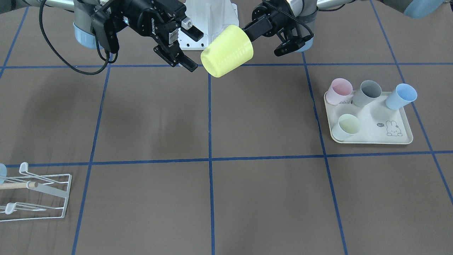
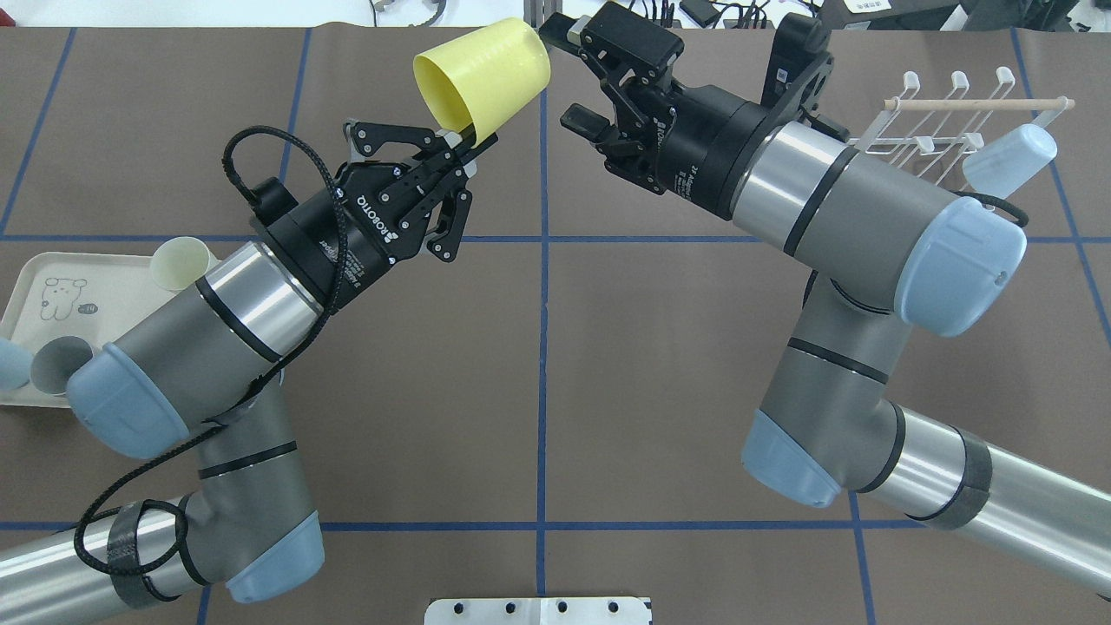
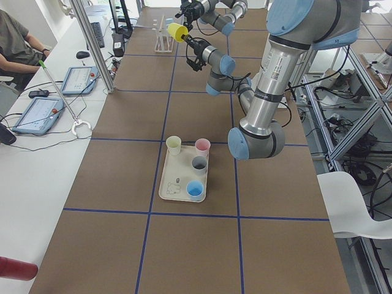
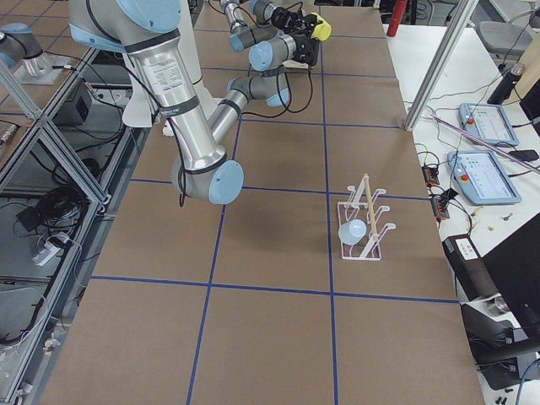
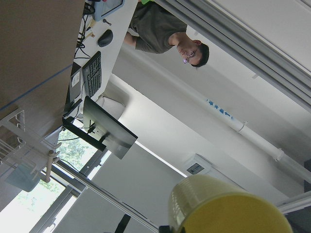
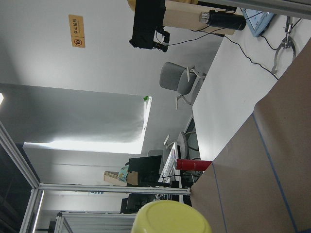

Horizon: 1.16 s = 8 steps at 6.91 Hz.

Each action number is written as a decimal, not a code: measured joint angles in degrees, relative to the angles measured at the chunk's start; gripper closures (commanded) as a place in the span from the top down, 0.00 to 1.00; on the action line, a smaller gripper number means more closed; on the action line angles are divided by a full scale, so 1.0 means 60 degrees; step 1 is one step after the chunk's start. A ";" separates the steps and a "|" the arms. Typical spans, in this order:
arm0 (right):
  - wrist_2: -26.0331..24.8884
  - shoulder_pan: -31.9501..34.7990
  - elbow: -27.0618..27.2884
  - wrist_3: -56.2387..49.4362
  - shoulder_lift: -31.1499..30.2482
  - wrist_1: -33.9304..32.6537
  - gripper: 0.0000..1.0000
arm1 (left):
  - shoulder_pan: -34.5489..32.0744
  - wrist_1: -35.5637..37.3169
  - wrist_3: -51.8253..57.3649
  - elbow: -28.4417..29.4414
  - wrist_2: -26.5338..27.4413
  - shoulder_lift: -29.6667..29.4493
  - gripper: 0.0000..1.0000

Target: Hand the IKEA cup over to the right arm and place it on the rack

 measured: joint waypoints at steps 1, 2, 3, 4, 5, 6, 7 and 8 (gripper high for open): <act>-0.0033 -0.0029 -0.0002 0.0075 0.0001 0.0005 1.00 | 0.0094 0.0002 0.0011 0.0050 0.0000 -0.0107 0.00; -0.0046 -0.0061 -0.0002 0.0108 0.0001 0.0007 1.00 | 0.0180 0.0013 0.0025 0.0075 0.0007 -0.0172 0.00; -0.0050 -0.0089 -0.0003 0.0118 0.0002 0.0008 0.99 | 0.0270 0.0030 0.0039 0.0087 0.0021 -0.0233 0.00; -0.0051 -0.0123 -0.0003 0.0122 0.0002 0.0008 0.99 | 0.0361 0.0050 0.0054 0.0114 0.0053 -0.0330 0.00; -0.0052 -0.0158 -0.0003 0.0123 0.0002 0.0008 0.99 | 0.0440 0.0060 0.0068 0.0177 0.0107 -0.0440 0.00; -0.0052 -0.0188 -0.0003 0.0124 0.0006 0.0008 0.95 | 0.0483 0.0060 0.0074 0.0252 0.0164 -0.0535 0.00; -0.0052 -0.0198 -0.0007 0.0123 0.0012 0.0008 0.87 | 0.0514 0.0059 0.0073 0.0289 0.0189 -0.0586 0.00; -0.0052 -0.0203 -0.0013 0.0124 0.0012 0.0008 0.61 | 0.0529 0.0054 0.0075 0.0296 0.0197 -0.0602 0.00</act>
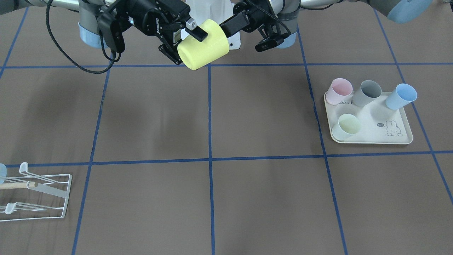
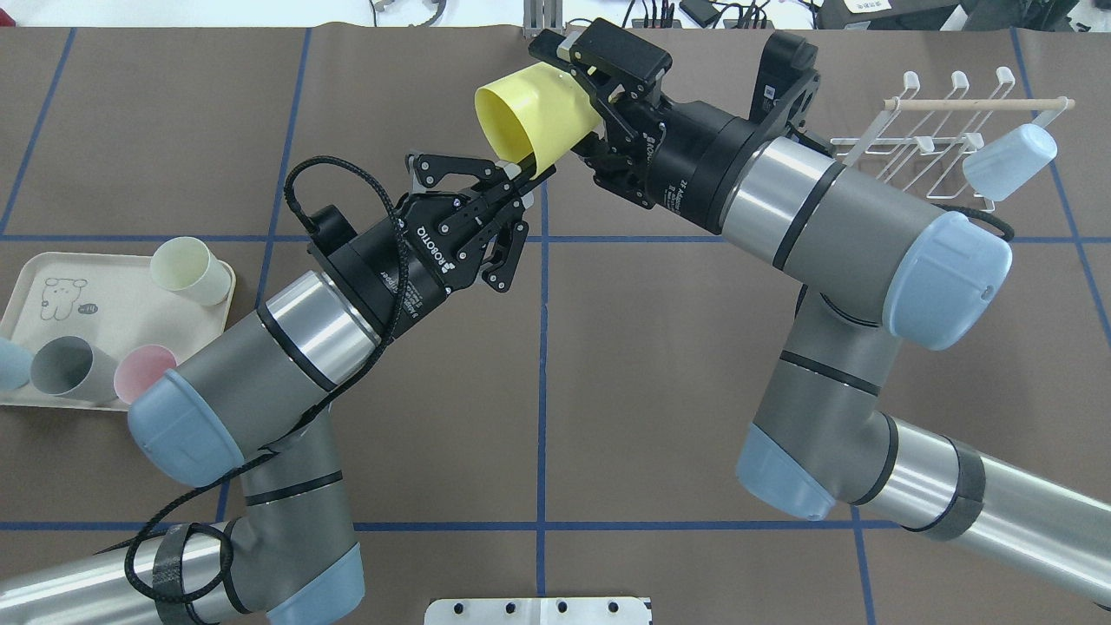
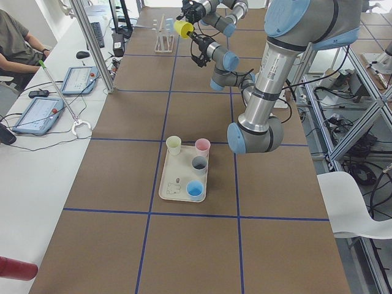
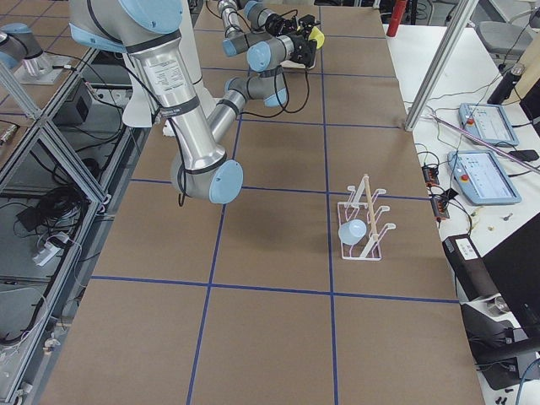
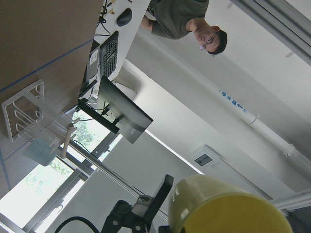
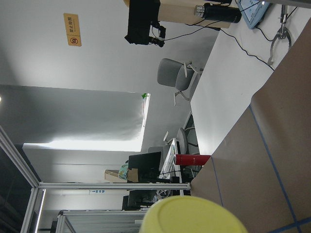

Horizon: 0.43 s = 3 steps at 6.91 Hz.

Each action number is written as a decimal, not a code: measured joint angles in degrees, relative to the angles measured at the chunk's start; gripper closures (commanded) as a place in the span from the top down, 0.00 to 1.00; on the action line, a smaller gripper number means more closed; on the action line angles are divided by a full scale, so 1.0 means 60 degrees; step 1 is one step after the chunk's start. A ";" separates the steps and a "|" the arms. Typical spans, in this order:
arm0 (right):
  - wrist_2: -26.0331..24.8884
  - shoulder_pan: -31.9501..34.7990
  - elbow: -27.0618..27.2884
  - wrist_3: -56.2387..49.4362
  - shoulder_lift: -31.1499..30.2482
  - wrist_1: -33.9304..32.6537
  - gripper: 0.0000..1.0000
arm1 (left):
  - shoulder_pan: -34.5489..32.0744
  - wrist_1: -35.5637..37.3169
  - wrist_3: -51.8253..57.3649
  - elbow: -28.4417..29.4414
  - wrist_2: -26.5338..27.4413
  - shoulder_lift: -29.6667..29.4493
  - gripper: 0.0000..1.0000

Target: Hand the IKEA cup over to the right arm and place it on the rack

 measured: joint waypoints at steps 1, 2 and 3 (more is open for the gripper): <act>0.0000 0.0000 -0.0003 0.0000 -0.0004 0.0000 0.05 | 0.0011 -0.0014 0.0007 0.0001 0.0003 -0.0001 0.00; -0.0009 0.0005 -0.0005 0.0000 -0.0010 -0.0002 0.00 | 0.0016 -0.0078 0.0018 -0.0001 0.0007 0.0007 0.15; -0.0021 0.0008 -0.0015 -0.0007 -0.0013 0.0003 0.00 | 0.0018 -0.0149 0.0095 0.0004 0.0003 0.0032 0.99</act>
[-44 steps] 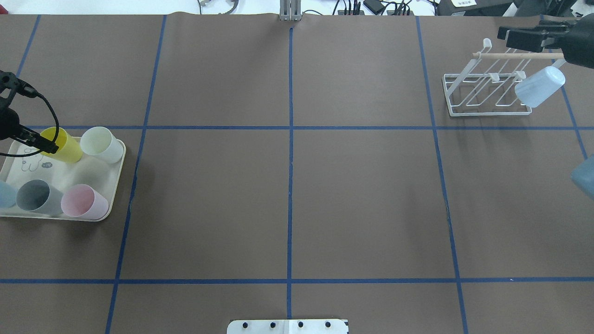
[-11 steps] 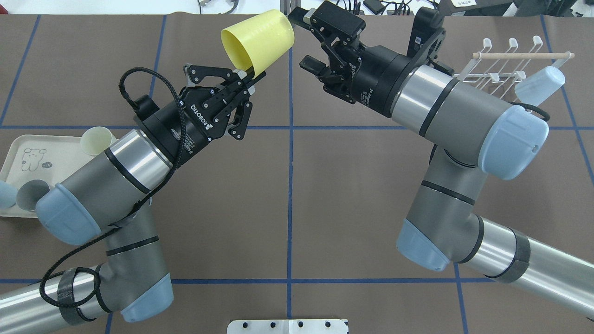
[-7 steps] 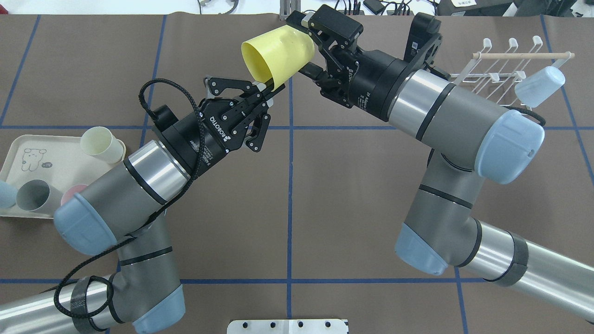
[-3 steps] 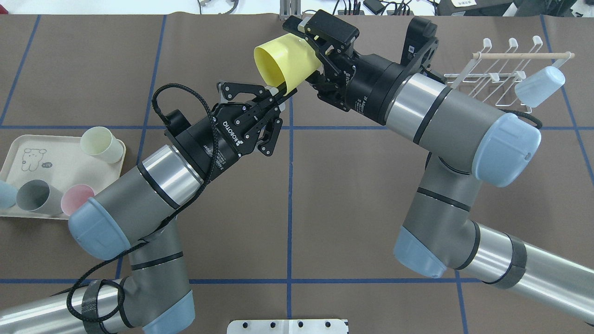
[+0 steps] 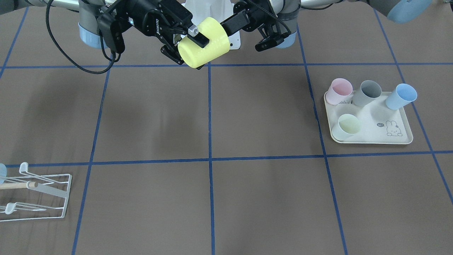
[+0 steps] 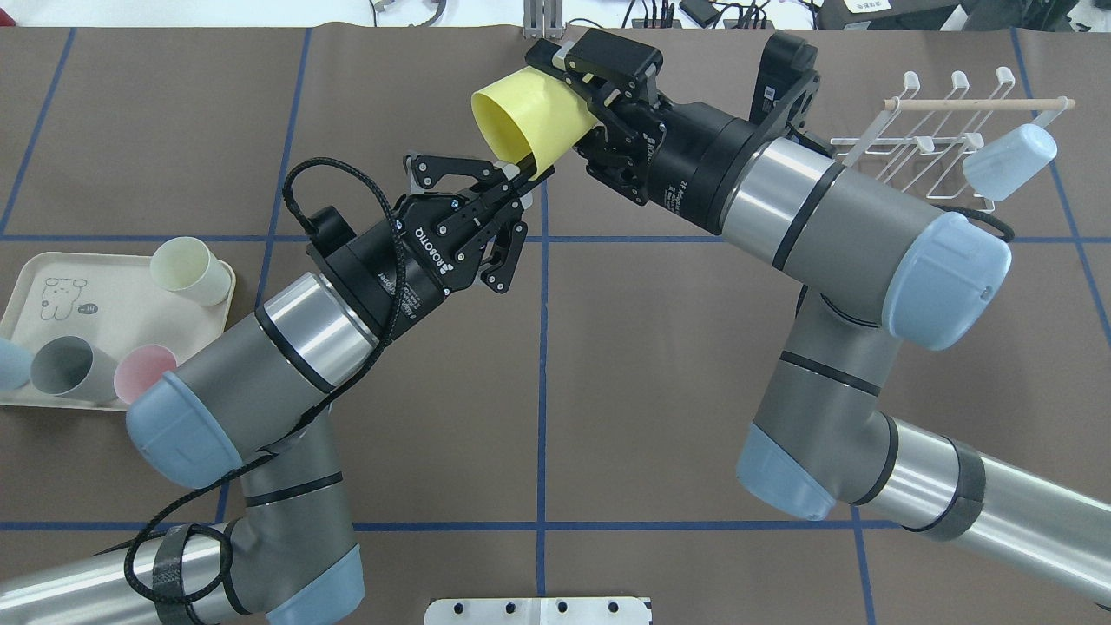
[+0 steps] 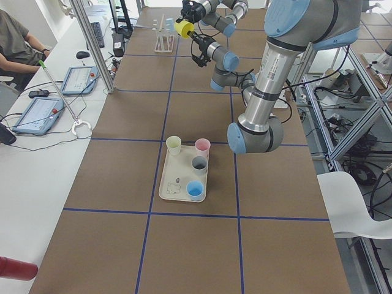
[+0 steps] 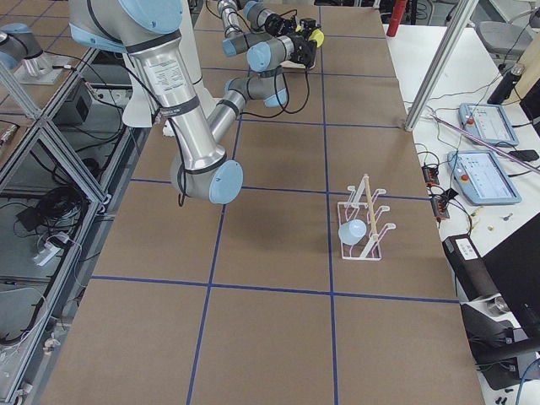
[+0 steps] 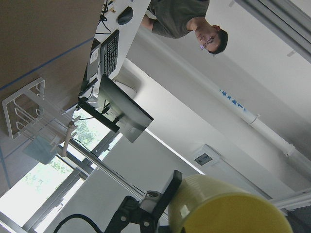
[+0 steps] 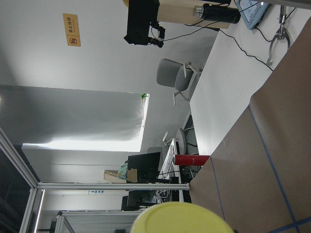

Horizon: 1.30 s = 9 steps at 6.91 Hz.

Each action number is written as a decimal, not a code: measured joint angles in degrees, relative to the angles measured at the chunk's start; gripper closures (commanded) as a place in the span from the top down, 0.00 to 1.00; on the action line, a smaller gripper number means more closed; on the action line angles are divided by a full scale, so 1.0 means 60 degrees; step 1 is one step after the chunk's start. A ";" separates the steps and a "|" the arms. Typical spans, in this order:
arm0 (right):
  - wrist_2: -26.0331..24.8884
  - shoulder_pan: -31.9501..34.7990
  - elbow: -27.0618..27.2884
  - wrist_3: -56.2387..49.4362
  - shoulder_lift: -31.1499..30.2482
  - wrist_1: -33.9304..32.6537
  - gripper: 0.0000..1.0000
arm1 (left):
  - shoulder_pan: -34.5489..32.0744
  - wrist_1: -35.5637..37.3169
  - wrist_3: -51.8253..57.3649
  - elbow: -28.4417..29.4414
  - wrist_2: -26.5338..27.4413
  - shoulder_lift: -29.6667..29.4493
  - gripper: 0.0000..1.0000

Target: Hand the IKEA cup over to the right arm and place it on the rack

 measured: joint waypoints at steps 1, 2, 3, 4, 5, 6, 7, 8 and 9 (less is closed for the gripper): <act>-0.0001 0.0017 -0.0009 -0.0021 -0.0005 0.0008 0.00 | 0.0008 -0.0019 0.0303 0.0006 0.0003 0.0017 1.00; 0.0004 0.0018 -0.0014 -0.0044 -0.0008 0.0009 0.00 | 0.0009 -0.0028 0.0722 0.0006 0.0012 0.0001 1.00; 0.0003 0.0026 -0.0017 -0.0058 -0.0010 0.0011 0.00 | 0.0003 -0.0034 0.0969 -0.0006 0.0014 -0.0006 1.00; -0.0004 0.0066 -0.0018 -0.0064 -0.0011 0.0011 0.00 | -0.0002 -0.0036 0.1062 -0.0022 0.0015 0.0000 1.00; -0.0007 0.0195 -0.0024 -0.0065 -0.0011 0.0008 0.00 | -0.0011 -0.0037 0.1104 -0.0043 0.0009 0.0019 1.00; 0.0001 0.0493 -0.0040 -0.0054 -0.0020 -0.0002 0.00 | -0.0038 -0.0037 0.1193 -0.0079 -0.0022 0.0042 1.00; 0.0041 0.1026 -0.0062 -0.0022 -0.0050 -0.0015 0.00 | -0.0076 -0.0046 0.1564 -0.0123 -0.0065 0.0079 1.00; 0.0128 0.1652 -0.0071 -0.0011 -0.0157 -0.0034 0.00 | -0.0094 -0.0058 0.2066 -0.0207 -0.0093 0.0201 1.00; 0.0284 0.2227 -0.0069 -0.0170 -0.0439 -0.0059 0.00 | -0.0095 -0.0056 0.2433 -0.0480 -0.0119 0.0571 1.00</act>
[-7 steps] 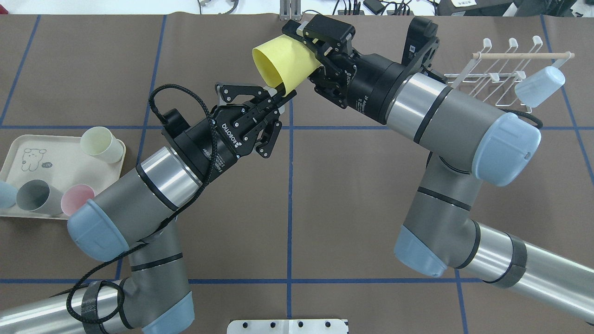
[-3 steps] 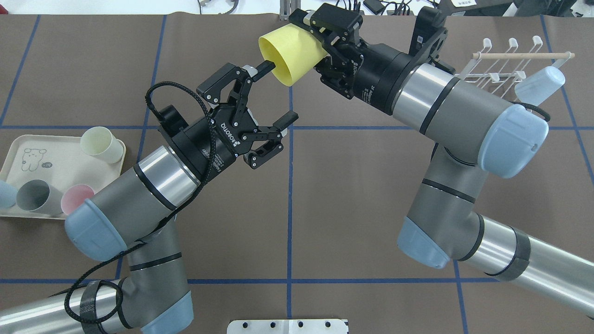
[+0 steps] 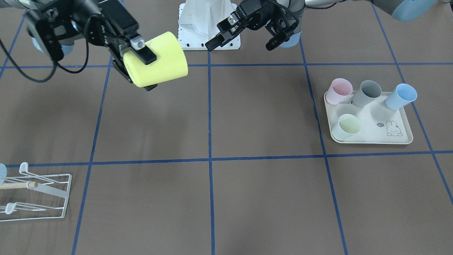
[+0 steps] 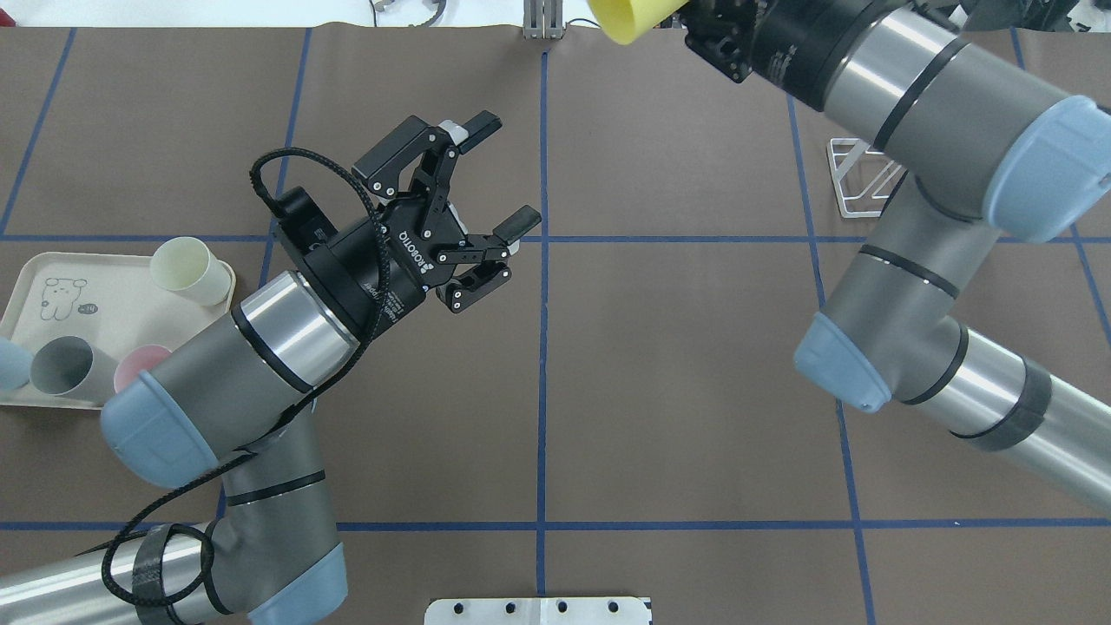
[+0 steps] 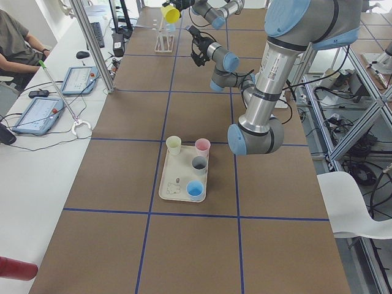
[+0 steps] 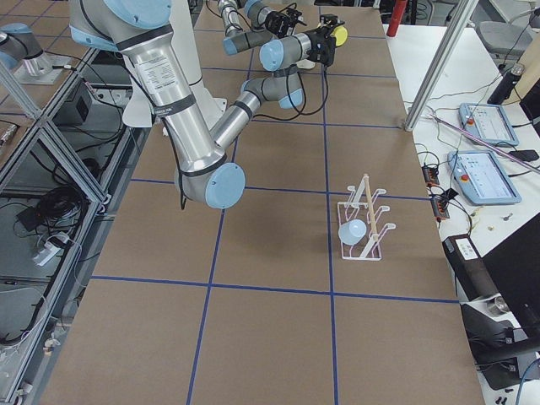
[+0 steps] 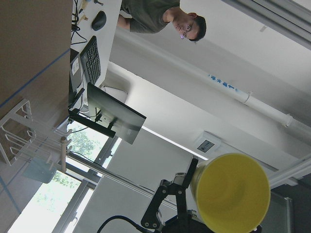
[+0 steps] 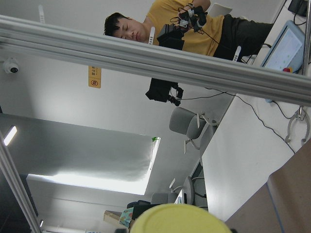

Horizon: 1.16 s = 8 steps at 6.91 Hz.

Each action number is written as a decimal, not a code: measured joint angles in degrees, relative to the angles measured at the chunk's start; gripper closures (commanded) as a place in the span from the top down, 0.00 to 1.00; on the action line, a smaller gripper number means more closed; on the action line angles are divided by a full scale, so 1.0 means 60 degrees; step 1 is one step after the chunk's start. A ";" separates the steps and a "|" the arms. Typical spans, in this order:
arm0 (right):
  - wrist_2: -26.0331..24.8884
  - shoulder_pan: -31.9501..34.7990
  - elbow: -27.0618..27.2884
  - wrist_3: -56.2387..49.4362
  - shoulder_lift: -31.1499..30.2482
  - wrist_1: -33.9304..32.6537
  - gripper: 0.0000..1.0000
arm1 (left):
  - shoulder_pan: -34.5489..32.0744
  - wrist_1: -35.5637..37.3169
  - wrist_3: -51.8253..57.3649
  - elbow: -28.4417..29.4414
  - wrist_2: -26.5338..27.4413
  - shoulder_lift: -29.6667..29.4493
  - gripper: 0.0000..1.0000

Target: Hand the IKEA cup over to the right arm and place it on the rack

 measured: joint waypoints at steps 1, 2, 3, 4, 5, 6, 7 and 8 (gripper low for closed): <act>0.0149 0.0495 0.0010 -0.0493 -0.0492 -0.0030 0.00 | -0.0017 0.0006 0.0515 -0.0500 -0.0127 0.0608 1.00; 0.0212 0.0851 0.0026 -0.1303 -0.1126 -0.0125 0.00 | -0.0062 0.0014 0.1164 -0.1007 -0.0353 0.1266 1.00; 0.0208 0.1076 0.0040 -0.2406 -0.1758 -0.0345 0.00 | -0.0179 0.0039 0.1640 -0.1300 -0.0590 0.1793 1.00; 0.0177 0.1300 0.0050 -0.3764 -0.2285 -0.0735 0.00 | -0.0462 0.0090 0.1926 -0.1425 -0.1034 0.2255 1.00; 0.0125 0.1581 0.0064 -0.5085 -0.2672 -0.1246 0.00 | -0.1002 0.0164 0.2110 -0.1487 -0.1835 0.2809 1.00; -0.0068 0.1817 0.0077 -0.6263 -0.2941 -0.1795 0.00 | -0.1692 0.0232 0.2422 -0.1529 -0.2829 0.3405 1.00; -0.0457 0.1942 0.0075 -0.7321 -0.3214 -0.2301 0.00 | -0.2393 0.0275 0.2994 -0.1537 -0.3864 0.3991 1.00; -0.0865 0.1976 0.0050 -0.8030 -0.3524 -0.2562 0.00 | -0.2955 0.0554 0.3609 -0.1531 -0.4785 0.4406 1.00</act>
